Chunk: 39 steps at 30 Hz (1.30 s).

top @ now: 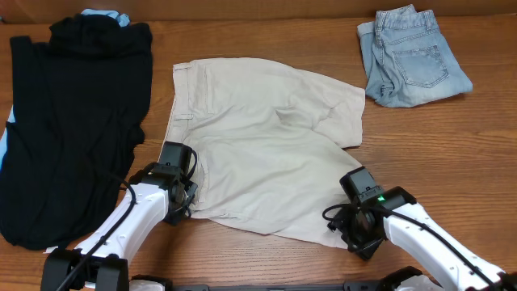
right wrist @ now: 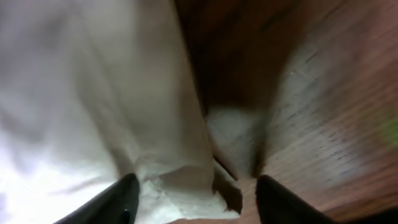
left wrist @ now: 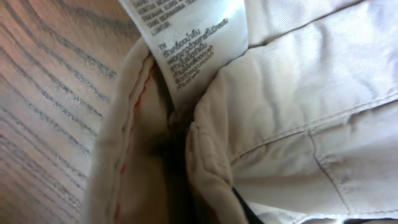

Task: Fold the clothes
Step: 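Grasp the shorts' front leg hems with the left and right grippers, then lift the hems and fold the legs back over toward the waistband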

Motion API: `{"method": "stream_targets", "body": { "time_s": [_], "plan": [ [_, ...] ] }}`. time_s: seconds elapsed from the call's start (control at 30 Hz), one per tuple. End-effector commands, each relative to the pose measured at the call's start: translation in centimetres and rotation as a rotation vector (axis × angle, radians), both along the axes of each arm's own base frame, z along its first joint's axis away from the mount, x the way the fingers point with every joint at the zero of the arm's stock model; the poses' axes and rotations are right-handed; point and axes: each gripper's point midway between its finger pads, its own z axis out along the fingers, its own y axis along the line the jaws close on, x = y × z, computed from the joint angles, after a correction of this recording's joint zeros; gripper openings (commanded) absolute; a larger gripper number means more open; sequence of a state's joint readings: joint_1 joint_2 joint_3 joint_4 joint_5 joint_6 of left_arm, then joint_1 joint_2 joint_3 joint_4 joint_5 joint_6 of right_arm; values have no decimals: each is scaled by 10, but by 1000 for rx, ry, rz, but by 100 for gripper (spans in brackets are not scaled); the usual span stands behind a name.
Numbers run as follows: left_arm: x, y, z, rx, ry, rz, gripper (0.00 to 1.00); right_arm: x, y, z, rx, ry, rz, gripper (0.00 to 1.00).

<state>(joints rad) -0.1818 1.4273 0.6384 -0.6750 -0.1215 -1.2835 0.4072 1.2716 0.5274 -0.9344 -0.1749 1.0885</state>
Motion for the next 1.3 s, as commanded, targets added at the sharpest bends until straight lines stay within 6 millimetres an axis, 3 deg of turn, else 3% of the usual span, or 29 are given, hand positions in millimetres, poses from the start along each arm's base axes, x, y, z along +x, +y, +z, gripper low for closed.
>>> {"method": "stream_targets", "body": {
  "time_s": [0.0,0.03,0.1,0.27,0.4,0.47,0.5,0.57,0.77,0.93,1.07,1.27],
  "plan": [
    [-16,-5,-8,-33,69,-3,23,-5,3,-3,17,27,-17,45],
    [-17,-5,-8,-32,73,-8,20,-5,3,-3,18,26,-17,38],
    [-16,-5,-8,-28,72,-55,4,-5,3,-3,17,25,-17,33],
    [-11,-6,-5,-21,66,-144,4,0,5,-2,27,1,20,32],
    [7,-9,7,-4,36,-318,4,12,7,8,32,-36,57,31],
    [18,-11,20,9,21,-406,5,23,5,19,27,-63,85,22],
    [24,-11,27,19,12,-438,4,29,2,26,17,-75,89,13],
    [37,-11,46,37,-4,-479,4,43,-5,43,-11,-101,92,4],
    [61,4,107,155,-29,-477,4,84,-22,105,-47,-215,120,4],
    [71,16,165,237,-53,-458,4,109,-39,171,-86,-340,128,4],
    [68,17,206,244,-71,-455,4,109,-48,229,-99,-465,134,4],
    [56,19,235,243,-58,-457,4,78,-53,275,-89,-586,137,4]
  ]
}}
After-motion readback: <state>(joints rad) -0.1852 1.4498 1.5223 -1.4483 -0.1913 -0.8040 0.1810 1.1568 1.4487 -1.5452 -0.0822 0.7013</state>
